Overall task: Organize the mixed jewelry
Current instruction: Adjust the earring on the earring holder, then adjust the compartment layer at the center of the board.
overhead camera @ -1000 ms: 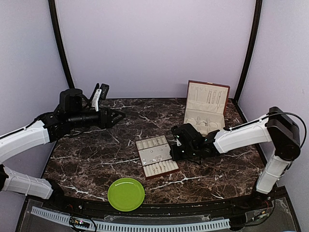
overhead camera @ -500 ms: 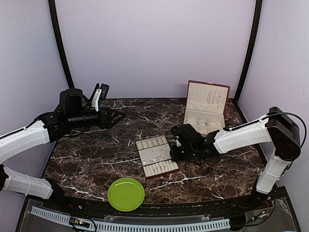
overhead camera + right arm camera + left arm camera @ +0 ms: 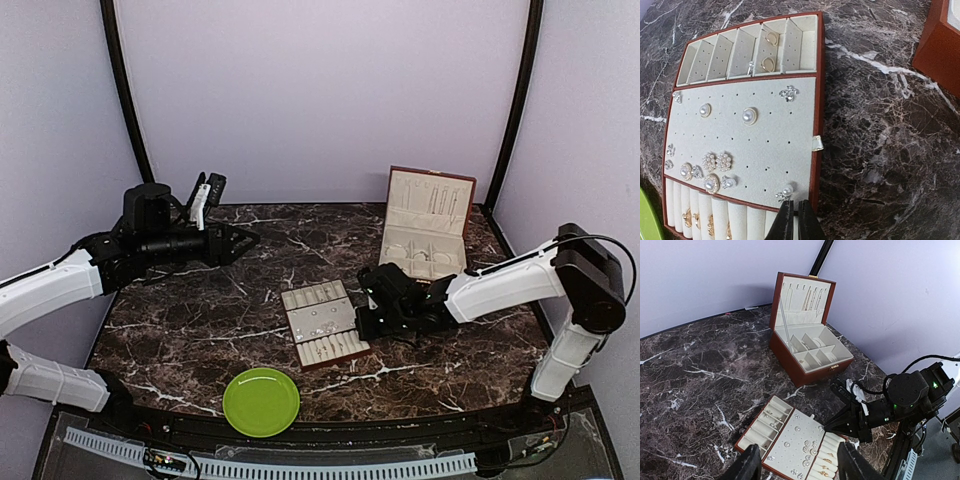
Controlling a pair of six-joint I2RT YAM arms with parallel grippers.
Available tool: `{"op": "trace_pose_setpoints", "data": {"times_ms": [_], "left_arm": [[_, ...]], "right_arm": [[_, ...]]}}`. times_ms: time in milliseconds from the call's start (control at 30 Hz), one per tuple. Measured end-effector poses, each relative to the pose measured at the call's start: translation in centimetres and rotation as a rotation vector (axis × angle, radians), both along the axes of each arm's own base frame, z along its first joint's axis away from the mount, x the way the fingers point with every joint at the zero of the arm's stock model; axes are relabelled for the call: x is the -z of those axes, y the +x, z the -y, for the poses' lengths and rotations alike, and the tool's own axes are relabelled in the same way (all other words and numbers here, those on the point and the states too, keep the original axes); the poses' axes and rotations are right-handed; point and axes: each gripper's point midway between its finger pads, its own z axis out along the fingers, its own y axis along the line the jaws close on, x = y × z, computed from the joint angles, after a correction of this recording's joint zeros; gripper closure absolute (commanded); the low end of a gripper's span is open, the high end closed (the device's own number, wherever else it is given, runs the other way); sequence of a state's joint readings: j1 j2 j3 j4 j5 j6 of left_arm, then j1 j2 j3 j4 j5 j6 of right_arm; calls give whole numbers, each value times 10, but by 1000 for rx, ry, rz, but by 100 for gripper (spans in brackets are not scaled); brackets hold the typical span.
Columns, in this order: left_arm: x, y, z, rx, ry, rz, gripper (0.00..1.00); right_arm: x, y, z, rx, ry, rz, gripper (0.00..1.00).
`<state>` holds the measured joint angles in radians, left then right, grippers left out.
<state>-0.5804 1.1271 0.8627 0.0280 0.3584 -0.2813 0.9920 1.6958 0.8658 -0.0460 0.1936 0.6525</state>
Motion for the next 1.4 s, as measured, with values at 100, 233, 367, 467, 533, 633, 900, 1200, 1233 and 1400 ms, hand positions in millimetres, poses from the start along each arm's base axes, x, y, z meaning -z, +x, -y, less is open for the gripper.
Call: {"op": "trace_pose_setpoints", "data": {"times_ms": [100, 233, 367, 467, 533, 633, 900, 1200, 1233, 1400], "left_arm": [[0, 0, 0, 0, 0, 0, 45], [0, 0, 0, -1, 1, 1, 45], [-1, 1, -1, -8, 4, 7, 45], [-4, 2, -4, -20, 7, 24, 44], [-7, 2, -6, -31, 9, 39, 43], [-10, 4, -10, -50, 18, 61, 42], [-1, 16, -17, -114, 76, 82, 40], [64, 33, -18, -146, 228, -42, 37], [71, 34, -19, -149, 245, -58, 35], [95, 35, -24, -162, 305, -115, 33]], "right_arm": [[-1, -1, 0, 1, 2, 0, 90], [-3, -3, 4, 8, 0, -3, 83], [-12, -7, 12, 20, 12, 8, 74], [-27, -7, 17, 33, 43, 37, 65], [-41, -6, 21, 45, 73, 63, 60], [-58, -4, 29, 63, 111, 100, 53], [-76, 4, 67, 122, 141, 168, 34], [-78, 17, 102, 172, 136, 196, 27], [-77, 17, 105, 177, 135, 194, 26], [-76, 18, 115, 179, 147, 181, 25]]}}
